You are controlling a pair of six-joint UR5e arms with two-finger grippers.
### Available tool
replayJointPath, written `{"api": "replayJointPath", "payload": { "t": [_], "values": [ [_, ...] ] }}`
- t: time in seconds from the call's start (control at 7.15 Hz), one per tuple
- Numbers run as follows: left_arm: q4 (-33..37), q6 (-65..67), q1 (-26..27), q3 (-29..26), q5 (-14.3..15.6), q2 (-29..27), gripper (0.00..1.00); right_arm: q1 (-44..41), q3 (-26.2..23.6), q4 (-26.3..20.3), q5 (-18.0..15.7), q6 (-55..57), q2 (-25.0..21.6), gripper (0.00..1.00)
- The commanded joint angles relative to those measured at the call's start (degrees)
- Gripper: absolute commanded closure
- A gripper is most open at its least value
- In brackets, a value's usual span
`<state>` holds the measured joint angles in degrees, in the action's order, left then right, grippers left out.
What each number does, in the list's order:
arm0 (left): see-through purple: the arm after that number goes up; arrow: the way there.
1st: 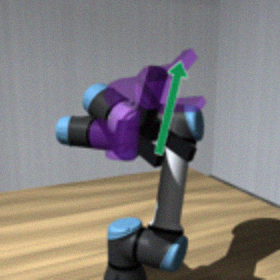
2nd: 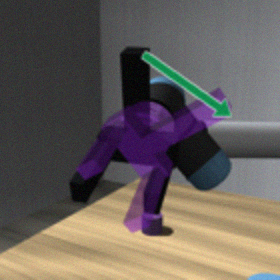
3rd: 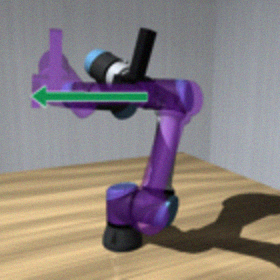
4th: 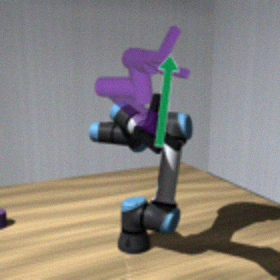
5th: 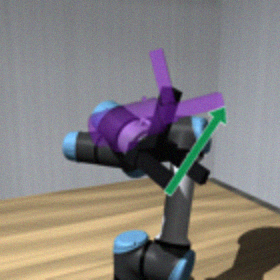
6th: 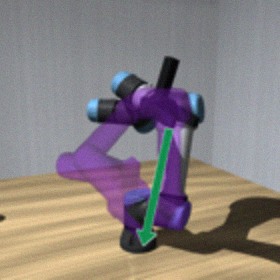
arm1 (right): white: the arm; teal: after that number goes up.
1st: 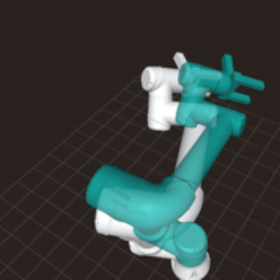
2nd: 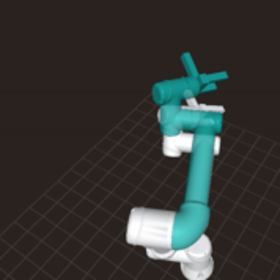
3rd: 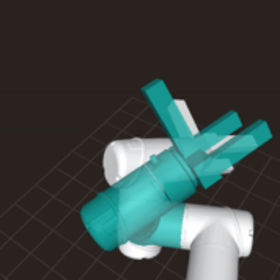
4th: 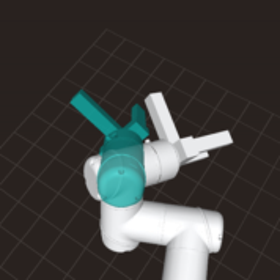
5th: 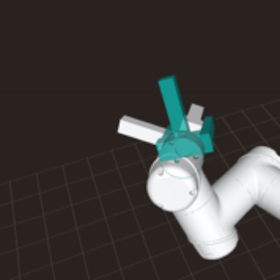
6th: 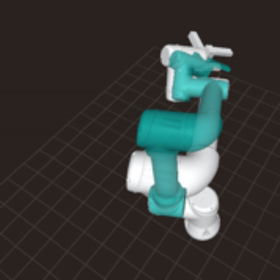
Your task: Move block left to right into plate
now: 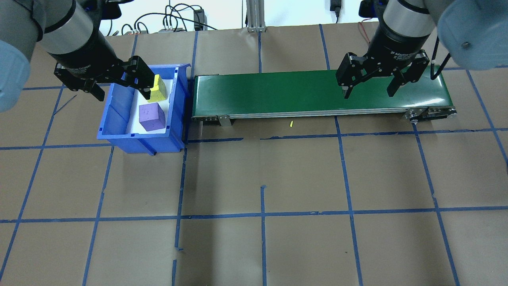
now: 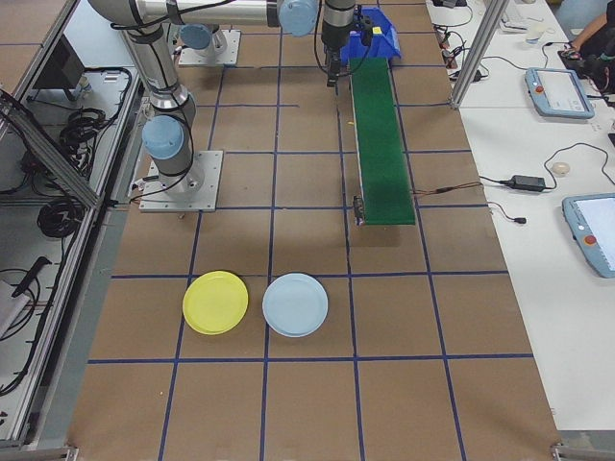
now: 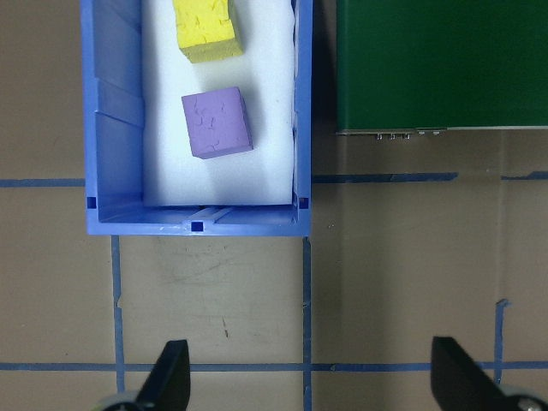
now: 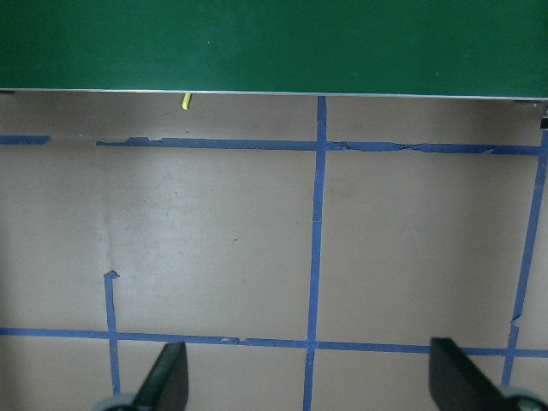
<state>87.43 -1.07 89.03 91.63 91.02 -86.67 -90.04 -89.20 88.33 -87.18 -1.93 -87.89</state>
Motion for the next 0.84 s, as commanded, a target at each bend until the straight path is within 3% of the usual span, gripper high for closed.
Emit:
{"api": "replayJointPath", "payload": {
  "t": [0.0,0.28,0.7],
  "values": [
    [3.9,-0.2,-0.6,-1.4,-0.1,-0.2,0.0,0.3,0.0,0.0,-0.2,-0.1,0.0,0.0],
    [2.9,-1.2,-1.7,-1.5,-0.2,-1.5,0.0,0.3,0.0,0.0,-0.1,-0.1,0.0,0.0],
    [-7.3,-3.6,-7.3,-5.1,-1.6,-16.6,0.0,0.3,0.0,-0.1,-0.1,-0.1,0.0,0.0]
  ]
}}
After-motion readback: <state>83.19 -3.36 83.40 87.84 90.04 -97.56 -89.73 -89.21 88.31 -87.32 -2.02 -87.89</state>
